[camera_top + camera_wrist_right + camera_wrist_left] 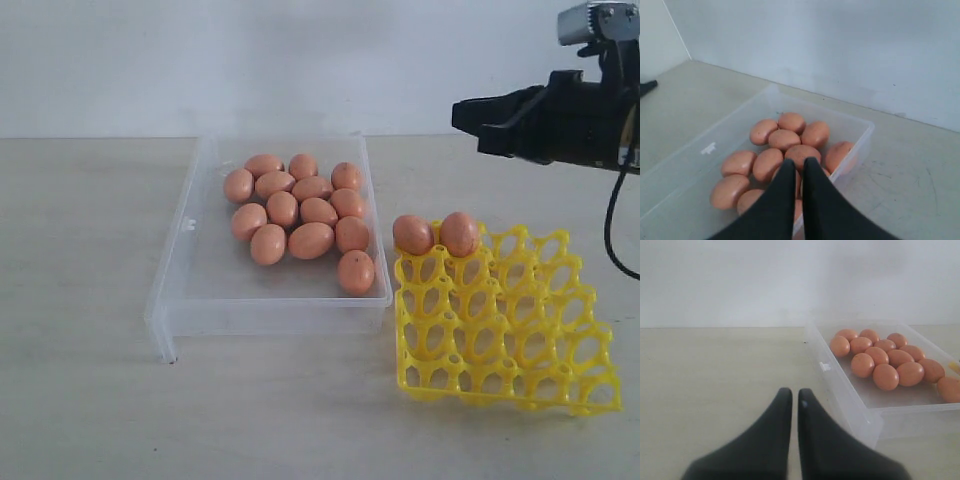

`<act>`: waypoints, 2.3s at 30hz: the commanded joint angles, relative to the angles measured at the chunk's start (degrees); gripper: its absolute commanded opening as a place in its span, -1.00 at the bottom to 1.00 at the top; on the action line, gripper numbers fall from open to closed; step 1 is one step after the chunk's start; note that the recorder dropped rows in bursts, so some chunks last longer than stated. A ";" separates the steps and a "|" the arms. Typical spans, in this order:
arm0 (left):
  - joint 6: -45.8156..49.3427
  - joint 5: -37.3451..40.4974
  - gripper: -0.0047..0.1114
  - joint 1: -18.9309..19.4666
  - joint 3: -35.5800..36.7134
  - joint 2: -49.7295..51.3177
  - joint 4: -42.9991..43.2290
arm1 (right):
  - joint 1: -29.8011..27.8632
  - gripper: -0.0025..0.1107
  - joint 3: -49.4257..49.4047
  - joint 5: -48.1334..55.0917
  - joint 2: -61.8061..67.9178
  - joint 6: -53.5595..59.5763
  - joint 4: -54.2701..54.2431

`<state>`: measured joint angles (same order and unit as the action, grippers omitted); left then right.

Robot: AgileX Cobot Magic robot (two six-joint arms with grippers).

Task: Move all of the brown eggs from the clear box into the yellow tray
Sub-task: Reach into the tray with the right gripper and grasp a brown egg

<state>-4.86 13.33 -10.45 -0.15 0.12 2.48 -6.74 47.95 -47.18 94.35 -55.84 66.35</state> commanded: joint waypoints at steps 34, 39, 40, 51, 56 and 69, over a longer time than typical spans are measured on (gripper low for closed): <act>0.13 0.02 -0.85 0.20 0.15 -0.12 -0.14 | 32.49 -0.14 59.33 111.37 30.35 114.07 -76.92; 0.13 0.02 -0.85 0.20 0.15 -0.12 -0.14 | 32.39 -0.14 59.33 102.80 32.11 130.27 -76.79; 0.13 0.02 -0.85 0.20 0.15 -0.12 -0.14 | 32.36 -0.14 59.33 100.10 32.65 131.27 -76.68; 0.13 0.02 -0.85 0.20 0.15 -0.12 -0.14 | 32.37 -0.14 59.33 94.51 36.50 128.68 -76.29; 0.13 0.02 -0.85 0.20 0.15 -0.12 -0.14 | 30.60 -0.14 59.33 98.77 36.50 128.36 -76.61; 0.13 0.02 -0.85 0.20 0.15 -0.12 -0.14 | 27.44 -0.14 59.33 100.46 37.27 134.88 -84.09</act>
<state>-4.86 13.33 -10.45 -0.15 0.12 2.48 20.96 107.06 52.94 131.20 76.39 -15.92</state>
